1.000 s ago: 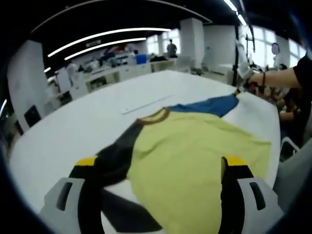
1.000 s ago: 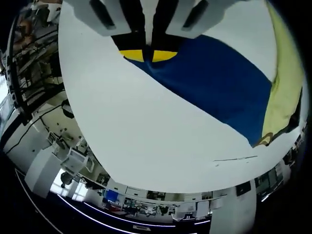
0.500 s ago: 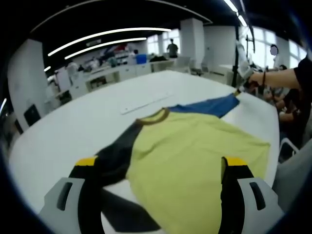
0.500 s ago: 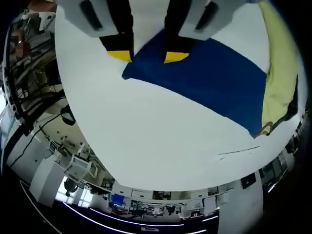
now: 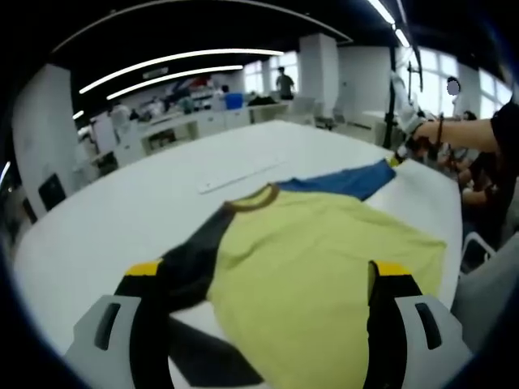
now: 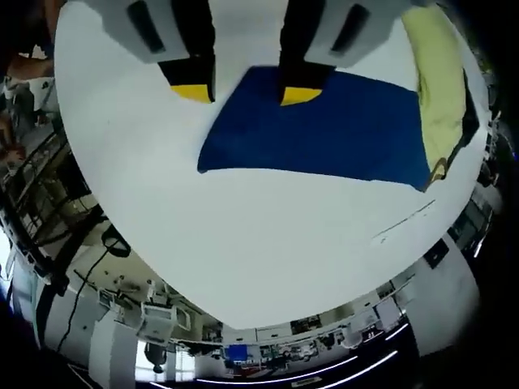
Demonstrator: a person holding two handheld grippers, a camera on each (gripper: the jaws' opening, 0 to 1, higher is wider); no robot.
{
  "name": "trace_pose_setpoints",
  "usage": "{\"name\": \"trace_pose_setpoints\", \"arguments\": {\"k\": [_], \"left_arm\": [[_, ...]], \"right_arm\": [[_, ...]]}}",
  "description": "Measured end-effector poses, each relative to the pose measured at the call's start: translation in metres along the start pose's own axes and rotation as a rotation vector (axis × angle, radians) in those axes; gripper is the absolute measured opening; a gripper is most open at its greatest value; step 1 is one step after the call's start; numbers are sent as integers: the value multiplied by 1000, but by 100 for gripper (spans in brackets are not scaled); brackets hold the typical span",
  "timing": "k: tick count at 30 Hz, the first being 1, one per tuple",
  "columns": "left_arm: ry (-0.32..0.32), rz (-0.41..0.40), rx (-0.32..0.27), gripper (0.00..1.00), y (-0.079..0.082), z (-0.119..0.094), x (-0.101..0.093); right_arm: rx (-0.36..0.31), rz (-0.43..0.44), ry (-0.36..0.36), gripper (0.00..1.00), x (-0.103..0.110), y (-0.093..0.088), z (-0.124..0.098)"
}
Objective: Fold the garment on the visible template until the final outline fits inside the template.
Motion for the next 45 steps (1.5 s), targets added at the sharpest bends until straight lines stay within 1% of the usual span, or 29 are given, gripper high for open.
{"name": "trace_pose_setpoints", "arguments": {"k": [3,5,14,15,20,25,30,34,36,40,45], "left_arm": [[3,-4,-1,99,-1,-1,1],[4,-8,-1,99,-1,-2,0],[12,-12,6,99,-3,-6,1],[15,-13,7,99,-3,-6,2],[18,-13,11,99,-4,-8,3],[14,-12,13,99,-5,-9,1],[4,6,20,99,-4,-11,-2],[0,-4,16,99,-3,-13,-2],[-2,-14,3,99,-1,-17,-3],[-2,-27,0,99,-3,-20,-5],[3,-38,10,99,-6,-24,-6]], "right_arm": [[11,-4,1,22,1,-3,1],[25,-11,-3,17,1,-6,1],[50,38,8,3,-1,-17,8],[35,48,8,3,-2,-15,7],[48,74,28,0,-2,-16,7],[53,48,23,0,-3,-17,5],[54,50,23,0,-2,-17,3],[48,32,19,0,0,-15,1],[45,17,17,0,1,-15,-1],[31,4,18,0,3,-10,-5],[11,-8,26,0,7,-3,-10]]}}
Point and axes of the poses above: the point that each gripper's makers call its tool centre point, and the gripper's own axes: z roughly forward along the fingers, x roughly to its left, y roughly out of its top, the point moved 5 cm from there along -z, roughly backward along the fingers, and after that the axes turned 11 degrees about z, right-handed, at the moved point
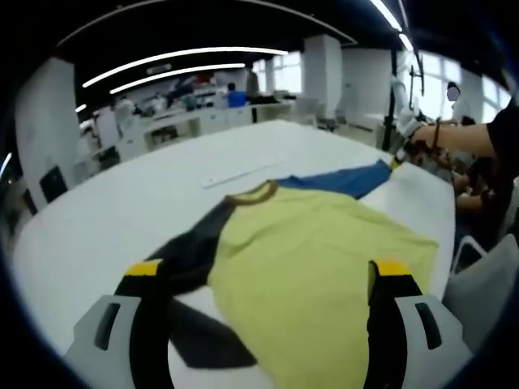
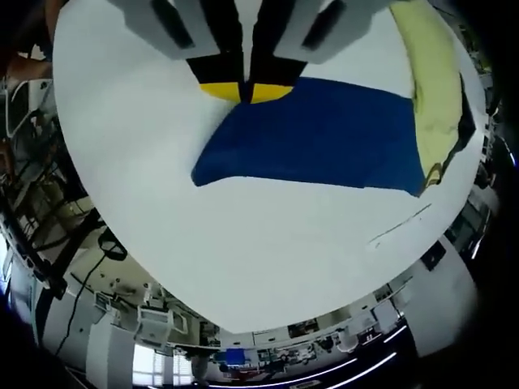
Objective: Fold the garment on the visible template until the final outline fits inside the template.
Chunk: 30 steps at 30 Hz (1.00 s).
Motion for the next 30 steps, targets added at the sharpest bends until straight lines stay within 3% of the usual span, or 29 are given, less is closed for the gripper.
{"name": "trace_pose_setpoints", "arguments": {"k": [16,30], "left_arm": [[3,-12,1,99,-2,-7,-4],[13,-16,10,99,-9,-17,0]], "right_arm": [[-58,-105,44,0,28,13,-11],[-93,-187,141,0,81,19,-18]]}}
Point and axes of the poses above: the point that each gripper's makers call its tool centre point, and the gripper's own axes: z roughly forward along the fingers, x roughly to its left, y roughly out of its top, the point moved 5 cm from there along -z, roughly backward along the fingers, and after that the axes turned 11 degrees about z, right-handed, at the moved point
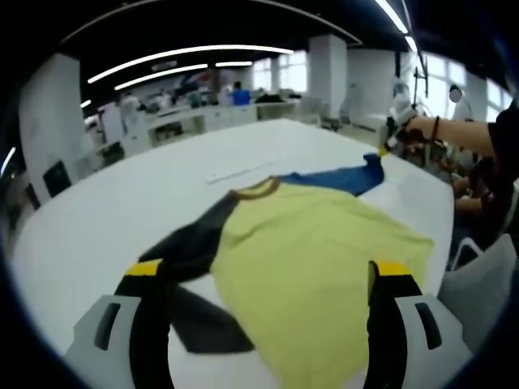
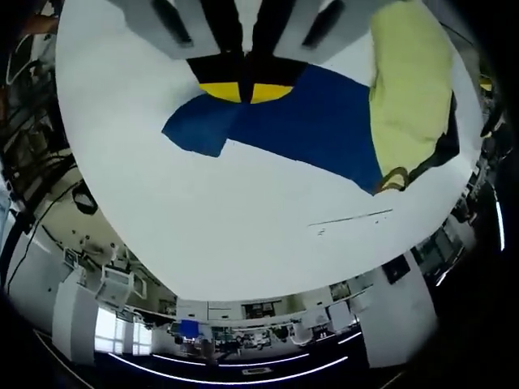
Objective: Fold the garment on the visible template until the final outline fits inside the template.
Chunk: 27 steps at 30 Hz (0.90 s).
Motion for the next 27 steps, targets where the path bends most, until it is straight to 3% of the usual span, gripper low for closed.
{"name": "trace_pose_setpoints", "arguments": {"k": [19,27], "left_arm": [[-1,-9,6,99,-3,-5,-5],[-1,-13,10,99,-4,-6,-5]], "right_arm": [[22,-83,147,0,72,-2,10],[21,-80,193,0,98,0,14]]}}
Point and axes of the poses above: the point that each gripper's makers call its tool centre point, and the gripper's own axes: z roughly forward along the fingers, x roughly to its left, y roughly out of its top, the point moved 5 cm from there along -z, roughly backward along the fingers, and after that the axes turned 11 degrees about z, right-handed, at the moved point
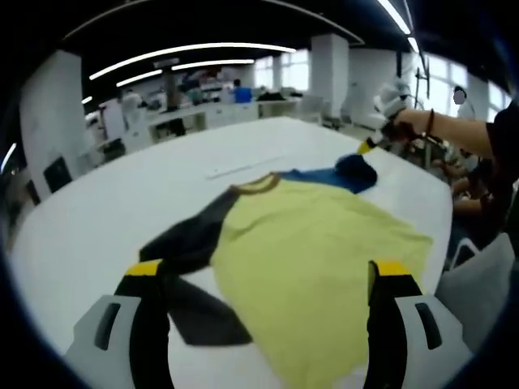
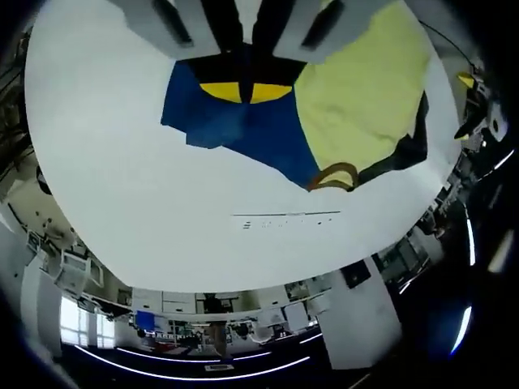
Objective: Fold the garment on the visible template until the final outline fits inside the template.
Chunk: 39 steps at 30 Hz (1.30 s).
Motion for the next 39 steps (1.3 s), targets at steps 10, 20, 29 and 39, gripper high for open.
{"name": "trace_pose_setpoints", "arguments": {"k": [10,20,29,39], "left_arm": [[-13,-5,4,99,-2,0,-3],[-12,-13,-1,99,-3,-1,-3],[-16,-17,0,99,-5,-1,-4],[-19,-22,-5,99,-7,-1,-2]], "right_arm": [[4,6,56,0,35,-3,16],[9,33,122,0,70,-5,28],[5,43,170,0,98,1,38],[4,59,229,0,134,4,49]]}}
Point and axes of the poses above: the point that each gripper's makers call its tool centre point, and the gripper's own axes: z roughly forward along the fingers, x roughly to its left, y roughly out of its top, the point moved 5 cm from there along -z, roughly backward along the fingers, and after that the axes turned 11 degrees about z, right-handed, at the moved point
